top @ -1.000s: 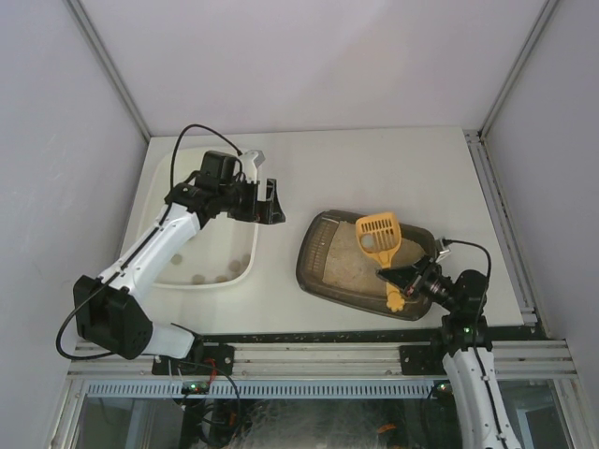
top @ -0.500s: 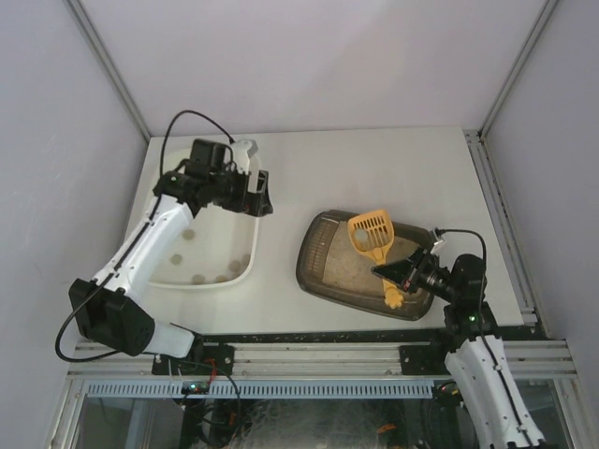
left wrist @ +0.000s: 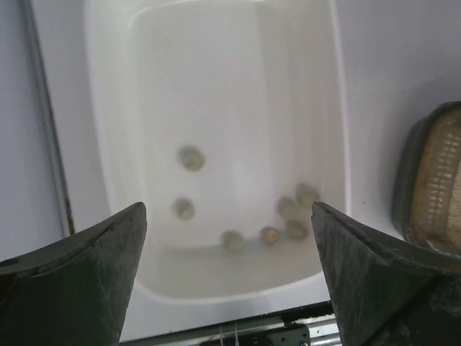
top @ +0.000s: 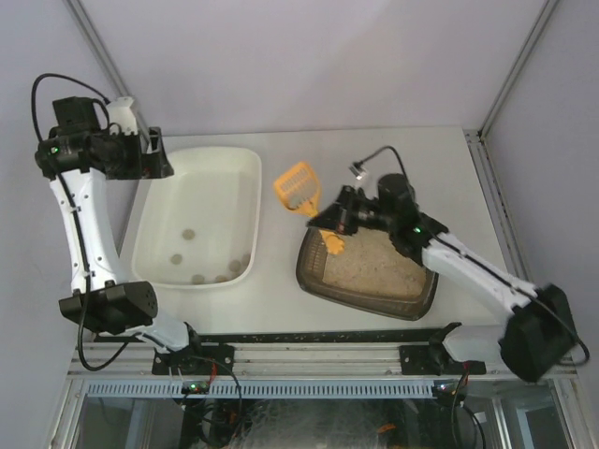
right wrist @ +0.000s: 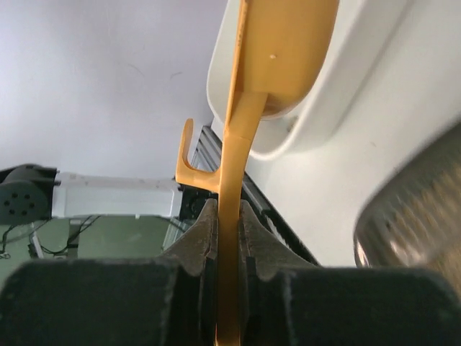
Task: Clean the litter box
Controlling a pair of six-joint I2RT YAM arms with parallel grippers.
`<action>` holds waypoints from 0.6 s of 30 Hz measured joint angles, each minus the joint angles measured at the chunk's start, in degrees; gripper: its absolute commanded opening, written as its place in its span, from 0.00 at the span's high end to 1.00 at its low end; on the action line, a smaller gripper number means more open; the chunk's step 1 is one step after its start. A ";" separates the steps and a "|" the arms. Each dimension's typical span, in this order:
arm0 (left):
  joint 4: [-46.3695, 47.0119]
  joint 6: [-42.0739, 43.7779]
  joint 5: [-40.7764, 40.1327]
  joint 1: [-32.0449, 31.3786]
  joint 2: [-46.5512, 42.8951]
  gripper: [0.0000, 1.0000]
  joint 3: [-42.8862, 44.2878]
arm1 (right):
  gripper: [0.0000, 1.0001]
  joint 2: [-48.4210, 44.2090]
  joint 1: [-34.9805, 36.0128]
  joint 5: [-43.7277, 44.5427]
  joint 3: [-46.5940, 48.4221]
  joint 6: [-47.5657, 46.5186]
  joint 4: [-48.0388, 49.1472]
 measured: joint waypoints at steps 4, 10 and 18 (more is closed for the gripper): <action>-3.08 0.98 -2.34 5.95 -0.81 0.00 -0.42 | 1.00 16.90 5.97 2.14 15.89 -3.93 -1.05; -5.53 2.03 -2.80 13.81 -2.78 0.00 -0.61 | 1.00 38.75 12.22 3.45 40.81 -13.18 -9.84; -6.16 2.93 -1.33 18.58 -4.07 0.00 -5.20 | 1.00 55.91 20.74 10.54 65.57 -28.52 -31.69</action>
